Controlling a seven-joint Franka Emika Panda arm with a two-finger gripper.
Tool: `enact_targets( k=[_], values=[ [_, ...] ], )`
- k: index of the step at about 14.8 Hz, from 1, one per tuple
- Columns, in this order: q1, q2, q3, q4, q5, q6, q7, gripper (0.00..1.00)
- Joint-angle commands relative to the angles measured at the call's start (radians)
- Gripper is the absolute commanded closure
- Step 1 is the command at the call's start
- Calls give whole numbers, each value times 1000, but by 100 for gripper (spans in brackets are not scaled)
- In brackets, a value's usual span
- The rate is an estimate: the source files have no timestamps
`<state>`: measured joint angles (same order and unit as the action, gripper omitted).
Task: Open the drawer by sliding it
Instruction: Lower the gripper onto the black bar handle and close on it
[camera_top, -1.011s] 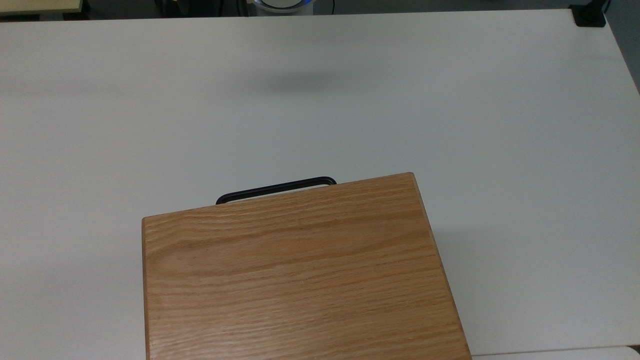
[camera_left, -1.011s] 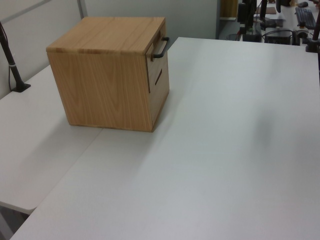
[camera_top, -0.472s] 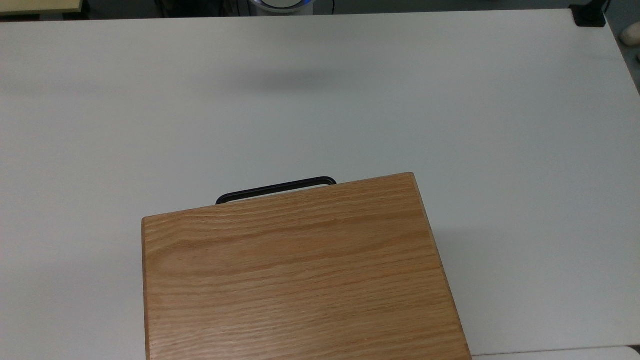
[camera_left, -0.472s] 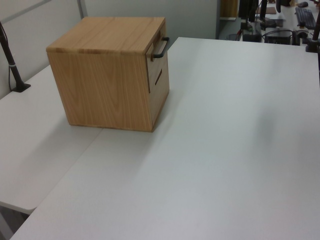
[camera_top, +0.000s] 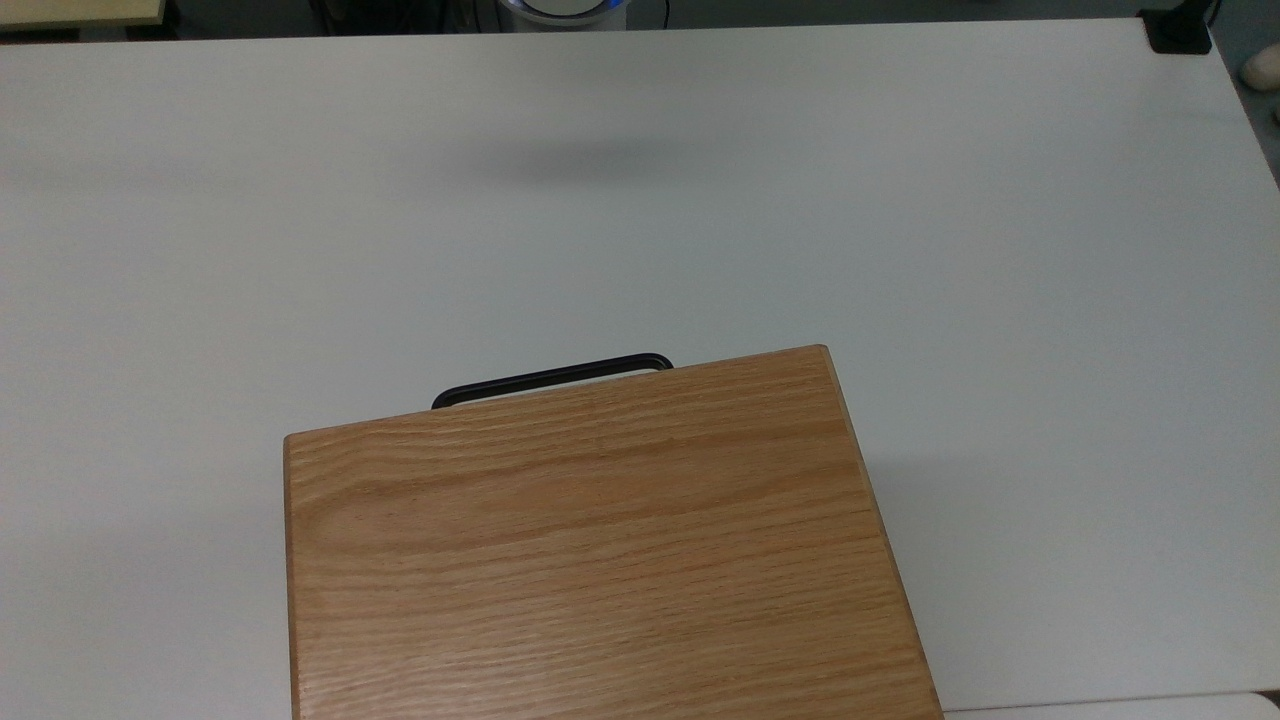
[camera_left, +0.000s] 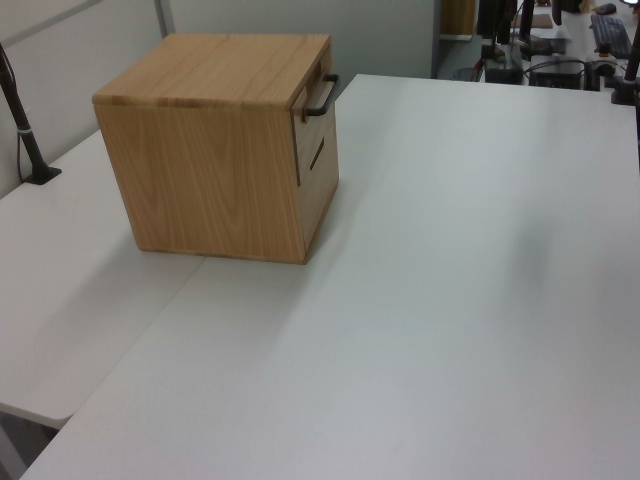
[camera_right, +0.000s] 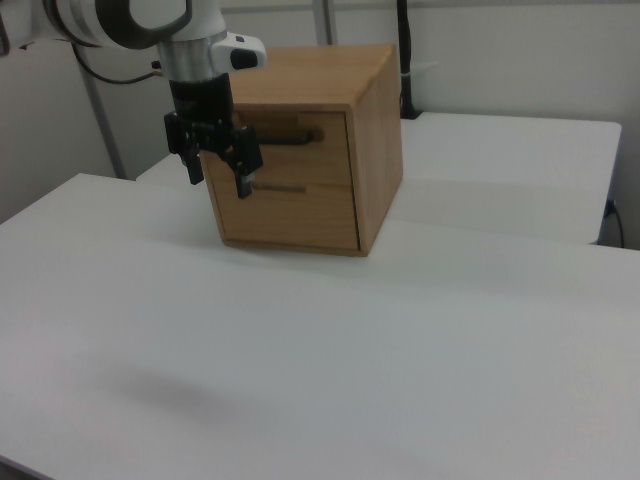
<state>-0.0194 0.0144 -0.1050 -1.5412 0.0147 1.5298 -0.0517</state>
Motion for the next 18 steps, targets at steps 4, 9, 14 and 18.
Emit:
enact_targets(
  k=[4,9,14,18],
  values=[
    [7,13,-2,13,-9,-10,-14,0],
    [10,32,-1,10,79,162,322,0],
    [36,128,2,6,99,462,948,0],
    [75,182,10,3,122,659,1274,7]
  ],
)
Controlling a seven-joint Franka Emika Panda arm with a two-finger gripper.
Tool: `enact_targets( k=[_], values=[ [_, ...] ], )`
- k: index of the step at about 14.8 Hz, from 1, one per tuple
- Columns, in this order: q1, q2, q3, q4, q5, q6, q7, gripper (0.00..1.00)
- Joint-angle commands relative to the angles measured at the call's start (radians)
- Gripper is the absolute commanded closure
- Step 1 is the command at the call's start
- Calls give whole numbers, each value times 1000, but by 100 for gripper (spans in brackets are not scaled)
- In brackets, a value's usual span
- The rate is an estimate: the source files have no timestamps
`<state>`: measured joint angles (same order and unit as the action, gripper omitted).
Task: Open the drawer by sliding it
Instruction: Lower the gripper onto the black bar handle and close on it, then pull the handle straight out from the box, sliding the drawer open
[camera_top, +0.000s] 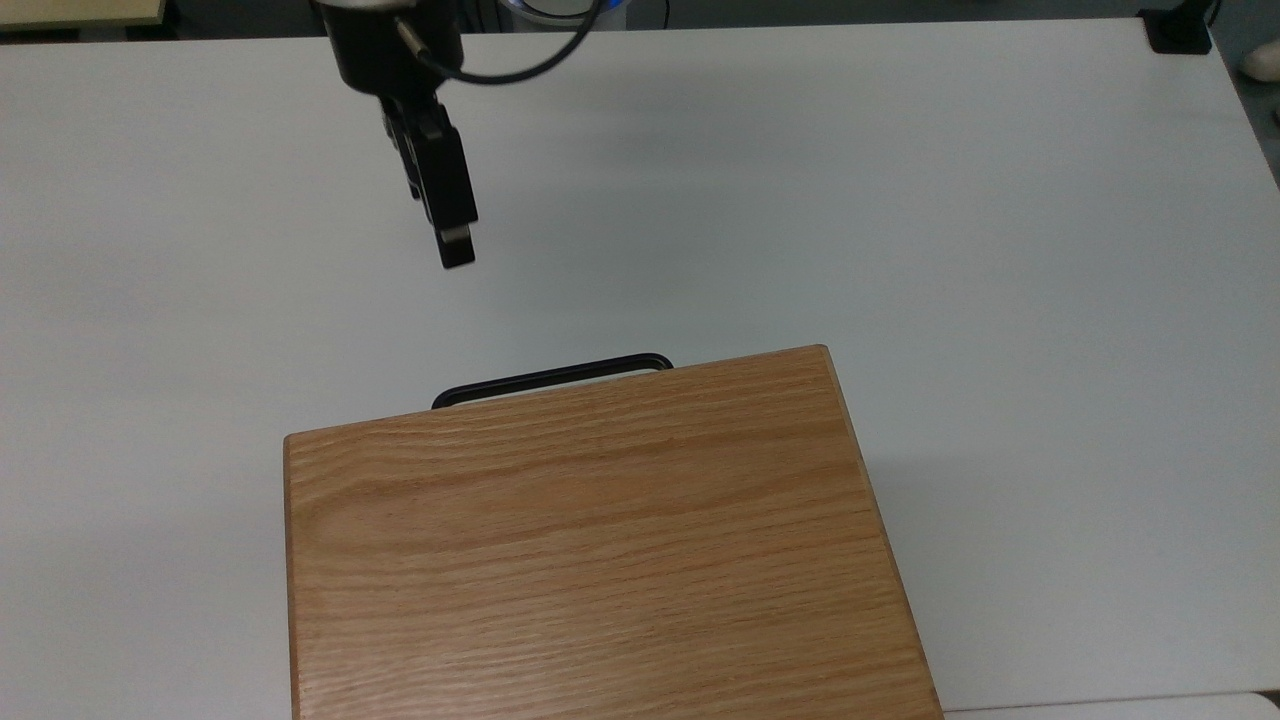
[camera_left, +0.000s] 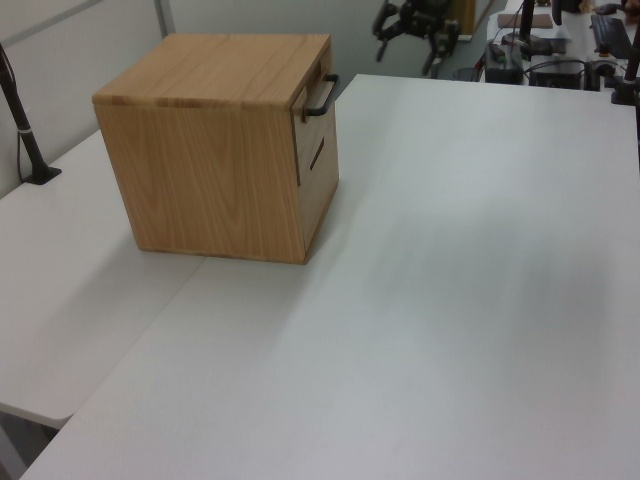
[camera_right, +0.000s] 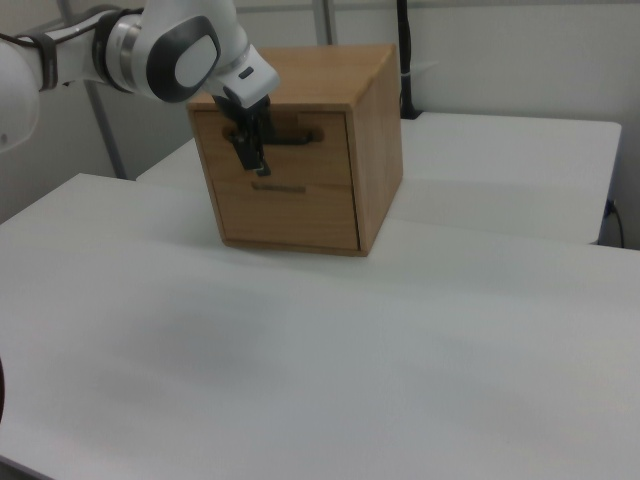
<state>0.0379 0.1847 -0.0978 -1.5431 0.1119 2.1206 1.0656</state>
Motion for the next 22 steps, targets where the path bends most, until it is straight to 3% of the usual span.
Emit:
enact_targets(
  k=[1,4,10,13,15,17,22],
  values=[
    [46,28,4,5,25,108,180,12],
    [71,93,4,6,25,284,233,23],
    [111,157,4,14,23,377,238,51],
    [111,170,4,14,25,424,270,86],
    [109,167,4,14,26,435,270,100],
    [109,145,3,-2,26,433,270,100],
    [109,-7,3,-175,28,433,255,100]
  ],
)
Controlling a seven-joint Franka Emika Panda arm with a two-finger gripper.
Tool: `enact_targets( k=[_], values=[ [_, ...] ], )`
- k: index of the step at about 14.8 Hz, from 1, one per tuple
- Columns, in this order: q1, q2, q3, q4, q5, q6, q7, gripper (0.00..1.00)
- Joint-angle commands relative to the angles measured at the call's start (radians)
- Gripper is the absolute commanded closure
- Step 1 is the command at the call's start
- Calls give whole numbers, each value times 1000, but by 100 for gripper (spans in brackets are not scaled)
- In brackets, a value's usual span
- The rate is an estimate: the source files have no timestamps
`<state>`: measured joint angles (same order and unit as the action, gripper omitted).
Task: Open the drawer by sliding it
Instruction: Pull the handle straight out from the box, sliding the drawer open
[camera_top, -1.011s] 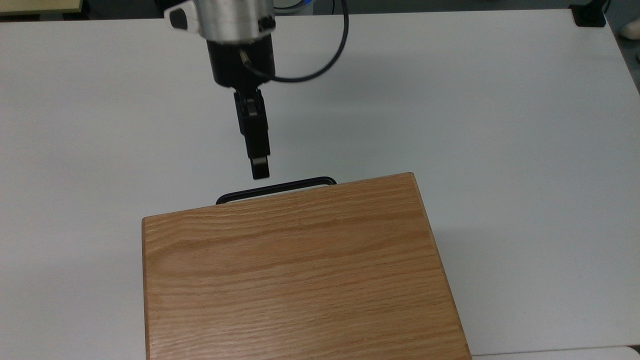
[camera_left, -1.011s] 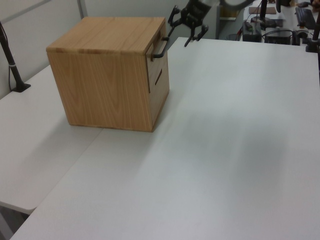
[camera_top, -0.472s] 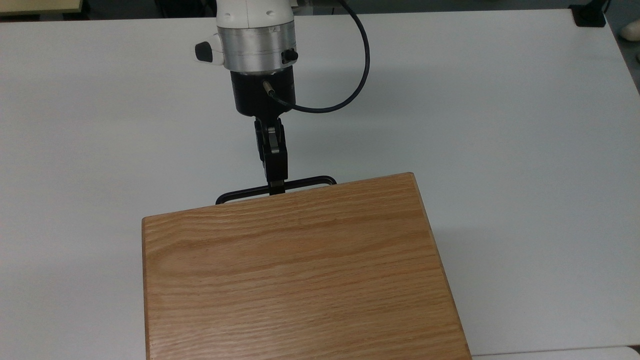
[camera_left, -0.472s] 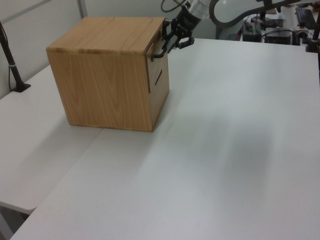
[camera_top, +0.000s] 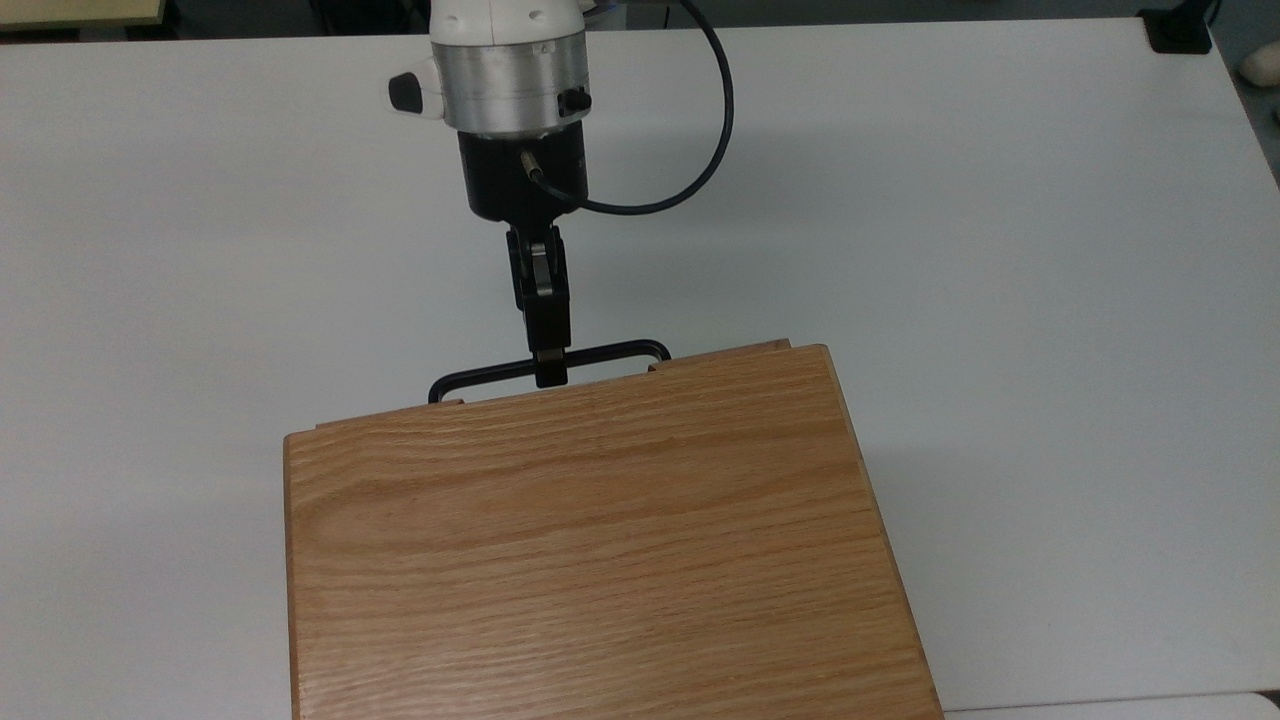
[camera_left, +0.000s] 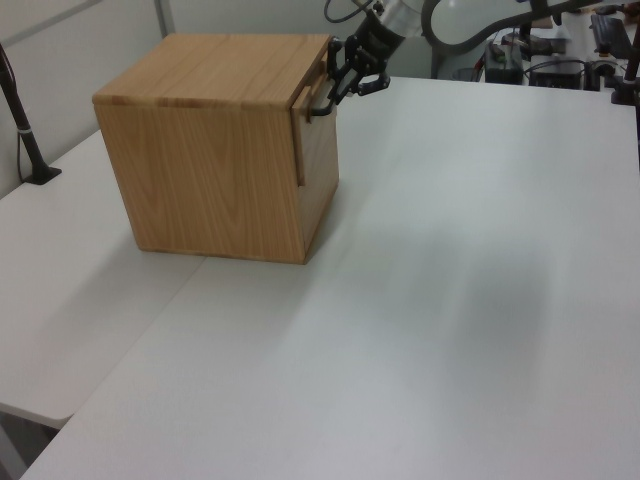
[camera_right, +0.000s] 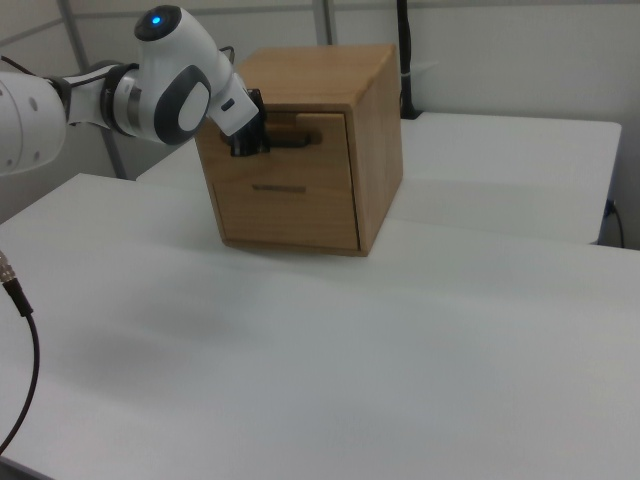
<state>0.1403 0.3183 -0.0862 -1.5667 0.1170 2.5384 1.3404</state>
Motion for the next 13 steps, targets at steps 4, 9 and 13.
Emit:
enact_targets(
  k=[4,9,13],
  values=[
    [4,-241,-17,-271,67,14,-84,100],
    [8,-407,-67,-421,185,-53,-271,100],
    [10,-495,-119,-438,188,-210,-325,100]
  ],
)
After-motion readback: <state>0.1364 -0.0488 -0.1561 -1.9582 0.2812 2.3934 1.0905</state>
